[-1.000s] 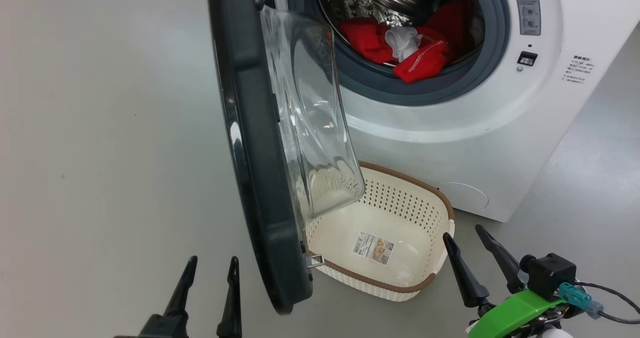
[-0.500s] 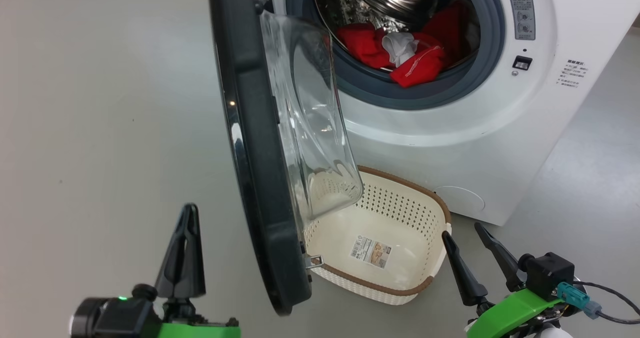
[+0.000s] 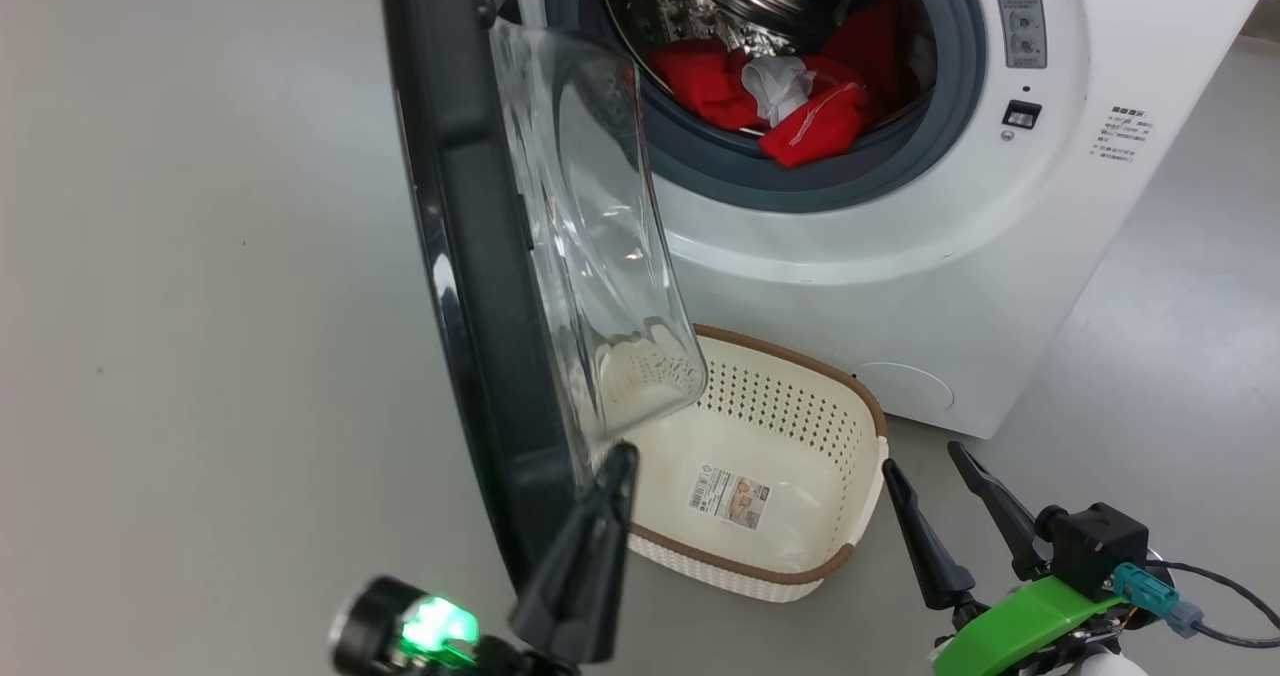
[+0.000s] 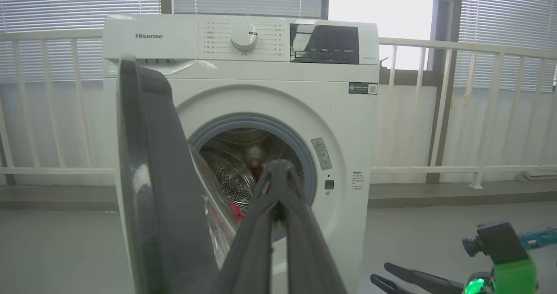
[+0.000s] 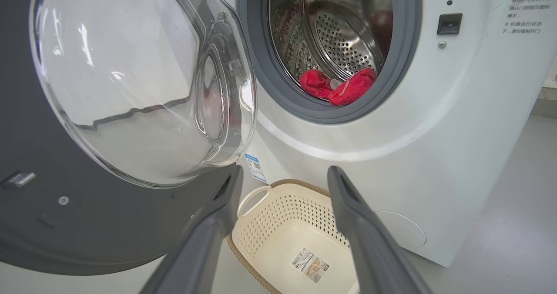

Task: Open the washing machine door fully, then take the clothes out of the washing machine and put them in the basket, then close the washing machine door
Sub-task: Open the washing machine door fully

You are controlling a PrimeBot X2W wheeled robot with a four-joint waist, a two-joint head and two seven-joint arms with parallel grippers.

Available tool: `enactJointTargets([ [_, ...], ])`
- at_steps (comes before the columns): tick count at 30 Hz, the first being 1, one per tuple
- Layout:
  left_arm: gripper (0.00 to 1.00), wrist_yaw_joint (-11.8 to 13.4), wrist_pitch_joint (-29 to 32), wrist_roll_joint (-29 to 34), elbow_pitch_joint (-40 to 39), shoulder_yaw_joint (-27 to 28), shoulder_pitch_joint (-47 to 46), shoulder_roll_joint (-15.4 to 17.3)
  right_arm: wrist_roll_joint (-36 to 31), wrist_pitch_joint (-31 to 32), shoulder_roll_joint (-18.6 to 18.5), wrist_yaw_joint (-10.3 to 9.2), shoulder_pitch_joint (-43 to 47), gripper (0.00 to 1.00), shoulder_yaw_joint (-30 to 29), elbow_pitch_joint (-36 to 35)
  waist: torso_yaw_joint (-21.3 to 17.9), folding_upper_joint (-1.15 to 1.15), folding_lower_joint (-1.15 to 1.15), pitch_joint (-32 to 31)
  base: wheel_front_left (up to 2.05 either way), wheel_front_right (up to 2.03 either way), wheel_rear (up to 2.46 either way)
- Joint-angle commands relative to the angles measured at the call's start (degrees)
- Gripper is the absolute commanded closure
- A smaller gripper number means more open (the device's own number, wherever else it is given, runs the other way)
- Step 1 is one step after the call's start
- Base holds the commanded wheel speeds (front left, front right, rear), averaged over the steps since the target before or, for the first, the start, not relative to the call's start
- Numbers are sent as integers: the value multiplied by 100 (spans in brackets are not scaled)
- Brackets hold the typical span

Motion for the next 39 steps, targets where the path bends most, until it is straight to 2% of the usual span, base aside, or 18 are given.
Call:
enactJointTargets([
  [1, 100, -34, -27, -459, 400, -83, 11, 23, -56, -53, -48, 39, -121, 0, 86, -140, -14, 0, 0, 25, 0, 0, 0],
  [4, 100, -37, -27, -827, 1033, -179, -75, 23, -76, -53, -52, 39, -149, 0, 88, -148, -20, 0, 0, 48, 0, 0, 0],
  [10, 100, 70, -27, -1060, 1688, -41, -231, 23, -105, -53, -57, 39, -170, 0, 98, -153, -39, 0, 0, 62, 0, 0, 0],
  [24, 100, 264, -27, -1189, 1913, 689, -233, 23, -81, -53, -56, 39, -156, 0, 92, -201, 8, 0, 0, 93, 0, 0, 0],
  [30, 100, 328, -27, -1065, 1882, 1218, -156, 23, -73, -53, -54, 39, -175, 0, 113, -226, 33, 0, 0, 138, 0, 0, 0],
  [39, 100, 282, -27, -823, 1919, 2194, -202, 23, -47, -53, -107, 39, -213, 0, 152, -244, 3, 0, 0, 220, 0, 0, 0],
])
